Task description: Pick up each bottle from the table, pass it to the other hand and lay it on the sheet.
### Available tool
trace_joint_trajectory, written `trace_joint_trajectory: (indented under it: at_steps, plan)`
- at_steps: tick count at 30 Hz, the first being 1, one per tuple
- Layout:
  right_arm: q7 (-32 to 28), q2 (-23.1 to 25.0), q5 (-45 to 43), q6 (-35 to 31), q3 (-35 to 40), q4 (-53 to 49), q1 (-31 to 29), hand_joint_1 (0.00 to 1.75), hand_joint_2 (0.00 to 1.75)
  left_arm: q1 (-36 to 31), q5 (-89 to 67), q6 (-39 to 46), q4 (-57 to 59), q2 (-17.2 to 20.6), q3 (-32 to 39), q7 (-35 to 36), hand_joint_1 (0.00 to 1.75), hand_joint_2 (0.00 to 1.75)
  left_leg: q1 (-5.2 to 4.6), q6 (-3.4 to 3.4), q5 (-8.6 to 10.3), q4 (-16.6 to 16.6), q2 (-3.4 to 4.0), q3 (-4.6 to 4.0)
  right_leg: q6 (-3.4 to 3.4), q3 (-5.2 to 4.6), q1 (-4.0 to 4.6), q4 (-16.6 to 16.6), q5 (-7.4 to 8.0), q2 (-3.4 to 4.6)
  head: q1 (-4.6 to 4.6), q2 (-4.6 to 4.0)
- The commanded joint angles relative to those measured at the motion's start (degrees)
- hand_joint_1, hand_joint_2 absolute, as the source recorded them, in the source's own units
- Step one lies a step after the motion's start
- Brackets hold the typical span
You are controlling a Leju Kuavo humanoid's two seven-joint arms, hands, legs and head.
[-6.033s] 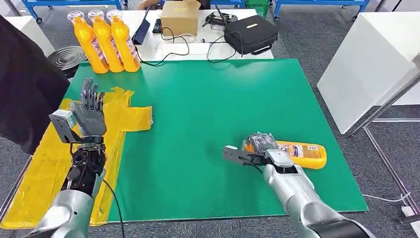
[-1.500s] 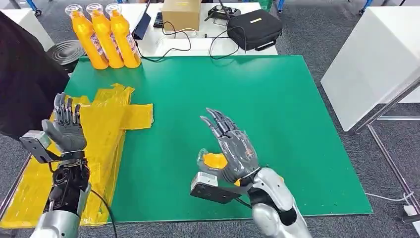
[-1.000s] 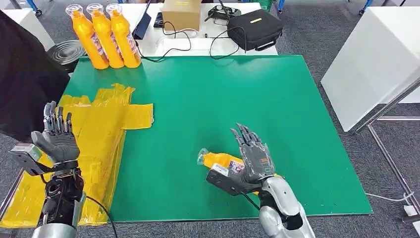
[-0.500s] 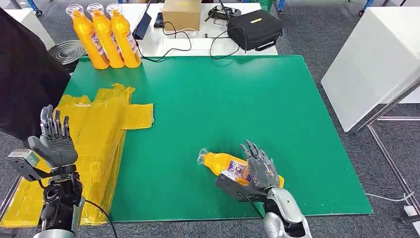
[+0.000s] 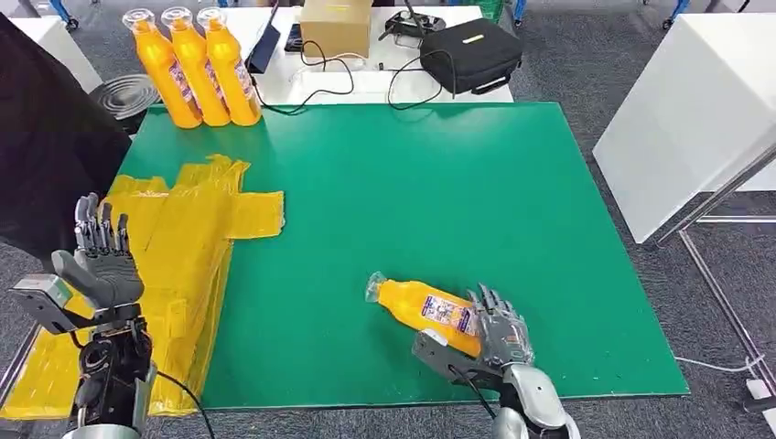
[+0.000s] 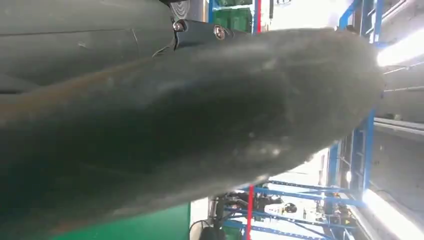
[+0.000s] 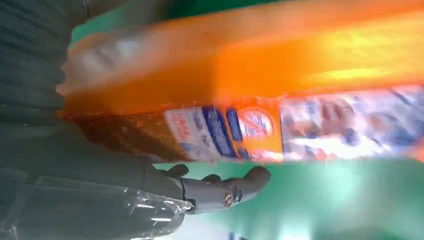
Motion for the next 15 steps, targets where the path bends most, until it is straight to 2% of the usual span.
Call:
trace_joint_trajectory:
  at_steps: [1,2,8,9,12,14,15]
  plan:
    - [2.07,0.08,1.31,1.44,-4.69,8.76,0.19,0.00,1.75,-2.13,-0.27,-0.08,2.38,-1.27,0.55,0.37,0.00,0.00,-0.04,0.14,-0.03,-0.09,-0.27,0.39,-0.11,0.46,-0.01,-0.07,-0.10,-0.21,0.00,0.00]
    - [3.74,0.10,2.96,2.29,-5.08,9.83,0.17,0.00,1.75,-2.64,-0.54,-0.24,2.84,-1.49,0.21,0.47,0.00,0.00,-0.03,0.12,-0.04,-0.09,-0.26,0.40,-0.12,0.48,-0.01,-0.07,-0.12,-0.20,-0.02,0.00]
    - [3.69,0.05,3.05,2.24,-5.70,11.29,0.25,0.00,1.75,-3.35,-0.71,-0.15,3.38,-1.80,-0.08,0.52,0.00,0.00,-0.05,0.15,-0.06,-0.10,-0.30,0.45,-0.14,0.53,-0.02,-0.06,-0.14,-0.23,-0.02,0.00]
    - [3.30,0.19,4.27,1.34,-9.16,21.00,-0.31,1.75,1.75,-7.34,-1.72,1.06,7.70,-1.80,-2.14,0.51,0.00,0.00,-0.02,0.11,-0.03,-0.09,-0.23,0.43,-0.12,0.48,0.00,-0.07,-0.09,-0.18,-0.02,0.00]
    - [2.48,0.85,4.18,1.15,-9.84,19.77,0.52,1.75,1.75,-7.98,-1.73,1.43,8.61,-1.70,-2.13,0.24,0.00,0.00,0.01,0.18,-0.03,-0.13,-0.60,0.85,-0.26,0.76,0.04,-0.13,-0.24,-0.54,-0.04,0.00]
    - [0.83,1.14,3.68,1.81,-10.34,19.45,0.47,1.75,1.75,-8.00,-1.81,1.61,8.91,-1.72,-2.19,-0.09,0.00,0.00,0.01,0.29,-0.67,-0.25,-0.36,1.93,-0.33,1.37,0.04,-0.28,-0.65,-0.39,-0.02,0.00]
    - [0.83,1.14,3.68,1.81,-10.34,19.45,0.47,1.75,1.75,-8.00,-1.81,1.61,8.91,-1.72,-2.19,-0.09,0.00,0.00,0.05,0.36,-0.71,-0.23,-0.20,2.15,-0.30,1.56,0.08,-0.37,-0.64,-0.36,-0.02,0.00]
